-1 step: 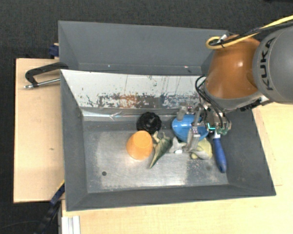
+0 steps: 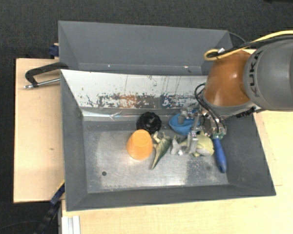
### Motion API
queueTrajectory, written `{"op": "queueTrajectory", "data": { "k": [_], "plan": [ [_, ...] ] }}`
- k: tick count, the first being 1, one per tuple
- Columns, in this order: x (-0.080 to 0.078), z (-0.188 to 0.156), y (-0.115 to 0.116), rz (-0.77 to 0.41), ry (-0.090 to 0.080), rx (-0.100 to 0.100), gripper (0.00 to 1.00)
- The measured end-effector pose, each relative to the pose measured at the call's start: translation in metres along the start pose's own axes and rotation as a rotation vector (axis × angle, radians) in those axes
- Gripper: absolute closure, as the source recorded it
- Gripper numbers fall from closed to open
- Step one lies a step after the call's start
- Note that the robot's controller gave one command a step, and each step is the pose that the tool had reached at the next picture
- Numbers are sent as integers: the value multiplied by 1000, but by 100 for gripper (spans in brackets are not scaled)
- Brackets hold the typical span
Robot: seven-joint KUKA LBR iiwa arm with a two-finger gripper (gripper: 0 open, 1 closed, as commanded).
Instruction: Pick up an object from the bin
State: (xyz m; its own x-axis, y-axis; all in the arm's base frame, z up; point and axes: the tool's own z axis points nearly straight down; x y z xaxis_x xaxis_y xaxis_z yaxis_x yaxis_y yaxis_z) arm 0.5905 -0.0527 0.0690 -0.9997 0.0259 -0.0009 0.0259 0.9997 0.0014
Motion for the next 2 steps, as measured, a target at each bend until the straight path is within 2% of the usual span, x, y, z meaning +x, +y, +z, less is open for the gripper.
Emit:
{"op": "queueTrajectory", "data": {
  "k": [1,2],
  "plan": [
    [1,-6,2,-4,7,-2,100],
    [18,-161,-3,-88,-13,3,100]
  ]
}}
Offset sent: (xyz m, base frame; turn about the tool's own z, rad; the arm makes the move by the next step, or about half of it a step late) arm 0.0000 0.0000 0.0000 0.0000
